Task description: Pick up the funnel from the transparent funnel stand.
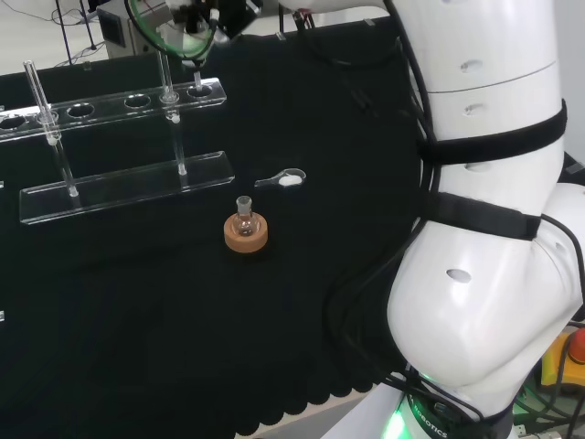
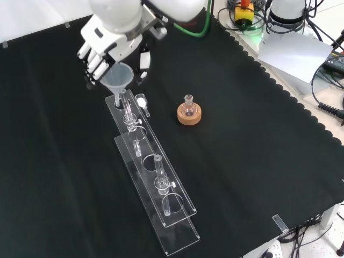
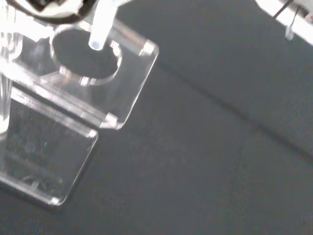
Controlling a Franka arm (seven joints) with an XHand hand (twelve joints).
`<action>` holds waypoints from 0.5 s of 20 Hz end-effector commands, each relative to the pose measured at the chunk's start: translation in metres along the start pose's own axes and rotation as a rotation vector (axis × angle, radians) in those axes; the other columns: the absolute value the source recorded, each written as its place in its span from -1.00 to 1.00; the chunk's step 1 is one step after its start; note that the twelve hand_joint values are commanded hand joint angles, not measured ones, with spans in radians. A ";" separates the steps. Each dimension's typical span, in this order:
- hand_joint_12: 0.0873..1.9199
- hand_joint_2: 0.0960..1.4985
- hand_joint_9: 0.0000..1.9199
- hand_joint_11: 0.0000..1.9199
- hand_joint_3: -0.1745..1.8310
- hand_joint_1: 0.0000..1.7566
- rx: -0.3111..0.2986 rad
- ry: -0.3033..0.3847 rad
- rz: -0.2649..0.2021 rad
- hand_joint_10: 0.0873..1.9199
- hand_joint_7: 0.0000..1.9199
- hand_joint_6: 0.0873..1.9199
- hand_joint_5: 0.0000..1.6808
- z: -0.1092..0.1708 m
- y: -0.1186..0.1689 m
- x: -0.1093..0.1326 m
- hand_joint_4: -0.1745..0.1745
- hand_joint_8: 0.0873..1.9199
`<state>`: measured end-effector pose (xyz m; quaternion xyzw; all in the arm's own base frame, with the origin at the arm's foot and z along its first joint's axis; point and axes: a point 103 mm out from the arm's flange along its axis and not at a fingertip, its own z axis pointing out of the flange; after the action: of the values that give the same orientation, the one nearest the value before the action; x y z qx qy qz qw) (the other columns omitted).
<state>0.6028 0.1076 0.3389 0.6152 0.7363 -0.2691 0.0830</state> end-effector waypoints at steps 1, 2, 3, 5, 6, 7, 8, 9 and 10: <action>0.38 -0.16 -0.14 -0.50 -0.14 -0.05 -0.003 -0.035 0.042 -0.62 -0.42 -0.53 -0.34 -0.031 -0.037 -0.014 -0.13 -0.43; 0.38 -0.16 -0.14 -0.50 -0.14 -0.05 0.000 -0.035 0.049 -0.62 -0.42 -0.52 -0.35 -0.032 -0.046 -0.015 -0.13 -0.43; 0.38 -0.16 -0.14 -0.50 -0.14 -0.05 -0.002 -0.036 0.056 -0.62 -0.42 -0.52 -0.35 -0.033 -0.055 -0.017 -0.13 -0.43; 0.38 -0.16 -0.14 -0.50 -0.13 -0.05 0.008 -0.046 0.079 -0.62 -0.42 -0.52 -0.35 -0.032 -0.073 -0.019 -0.14 -0.43; 0.38 -0.16 -0.13 -0.50 -0.13 -0.05 0.008 -0.049 0.077 -0.61 -0.42 -0.52 -0.35 -0.031 -0.083 -0.020 -0.14 -0.43; 0.38 -0.16 -0.13 -0.50 -0.13 -0.05 0.009 -0.047 0.083 -0.61 -0.42 -0.52 -0.35 -0.030 -0.092 -0.021 -0.14 -0.43; 0.38 -0.16 -0.13 -0.50 -0.13 -0.05 0.007 -0.042 0.091 -0.61 -0.42 -0.51 -0.35 -0.029 -0.102 -0.021 -0.13 -0.43; 0.38 -0.16 -0.12 -0.50 -0.13 -0.05 0.007 -0.038 0.099 -0.61 -0.42 -0.51 -0.35 -0.028 -0.112 -0.021 -0.13 -0.43; 0.38 -0.16 -0.12 -0.50 -0.13 -0.05 0.007 -0.034 0.106 -0.61 -0.42 -0.51 -0.35 -0.026 -0.121 -0.020 -0.13 -0.43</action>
<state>0.5574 0.1016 0.3891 0.6307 0.7186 -0.2749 0.1012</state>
